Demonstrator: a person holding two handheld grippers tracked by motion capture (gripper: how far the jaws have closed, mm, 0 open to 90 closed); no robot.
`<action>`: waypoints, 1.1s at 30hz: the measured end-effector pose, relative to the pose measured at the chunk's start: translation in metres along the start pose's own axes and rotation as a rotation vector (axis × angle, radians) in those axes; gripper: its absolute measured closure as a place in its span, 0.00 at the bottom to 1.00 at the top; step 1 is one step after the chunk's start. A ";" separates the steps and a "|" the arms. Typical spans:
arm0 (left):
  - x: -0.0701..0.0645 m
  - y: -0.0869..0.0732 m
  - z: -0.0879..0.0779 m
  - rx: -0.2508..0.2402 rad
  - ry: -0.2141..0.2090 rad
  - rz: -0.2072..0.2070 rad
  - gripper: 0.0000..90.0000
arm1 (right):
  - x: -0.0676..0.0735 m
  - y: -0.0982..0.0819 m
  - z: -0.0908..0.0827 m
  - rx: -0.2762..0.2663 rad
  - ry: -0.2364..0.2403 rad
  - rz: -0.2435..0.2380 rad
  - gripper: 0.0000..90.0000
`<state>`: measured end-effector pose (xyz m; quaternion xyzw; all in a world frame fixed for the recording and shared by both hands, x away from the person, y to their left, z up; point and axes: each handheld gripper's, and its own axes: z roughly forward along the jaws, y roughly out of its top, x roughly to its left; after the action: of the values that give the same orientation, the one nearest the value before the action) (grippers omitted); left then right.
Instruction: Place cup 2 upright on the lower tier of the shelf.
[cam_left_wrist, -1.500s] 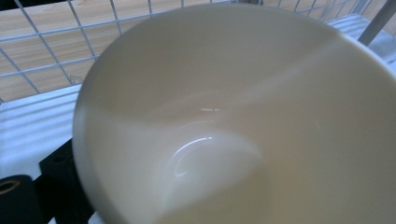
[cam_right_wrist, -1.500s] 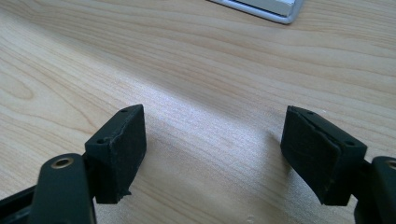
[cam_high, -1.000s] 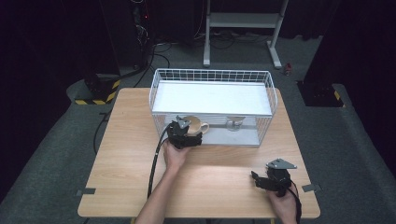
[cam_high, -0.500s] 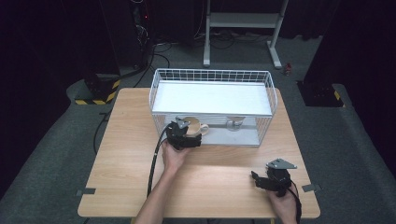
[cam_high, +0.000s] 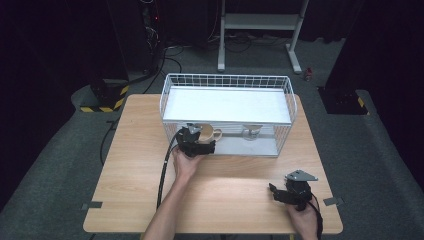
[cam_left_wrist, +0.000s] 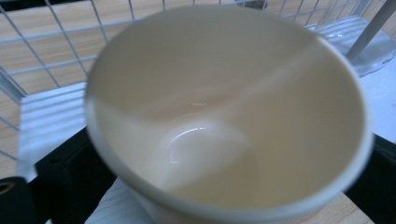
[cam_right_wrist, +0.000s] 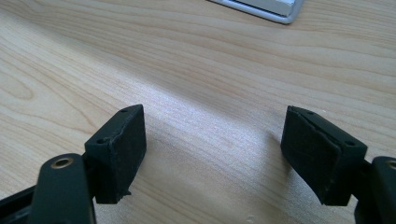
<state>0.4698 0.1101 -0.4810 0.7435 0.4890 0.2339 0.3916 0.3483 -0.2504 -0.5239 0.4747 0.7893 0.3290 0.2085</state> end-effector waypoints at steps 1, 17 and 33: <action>0.000 0.000 -0.001 0.000 0.001 0.003 0.02 | 0.000 0.000 0.000 0.000 0.000 0.000 0.25; -0.004 -0.018 -0.007 0.045 0.047 -0.005 0.13 | 0.000 0.000 0.000 0.000 0.000 0.000 0.25; -0.002 -0.019 -0.001 0.066 0.073 -0.016 0.24 | 0.000 0.000 0.000 0.000 0.000 -0.001 0.25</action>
<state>0.4579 0.1130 -0.4955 0.7431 0.5163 0.2415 0.3506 0.3483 -0.2504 -0.5239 0.4745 0.7894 0.3288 0.2087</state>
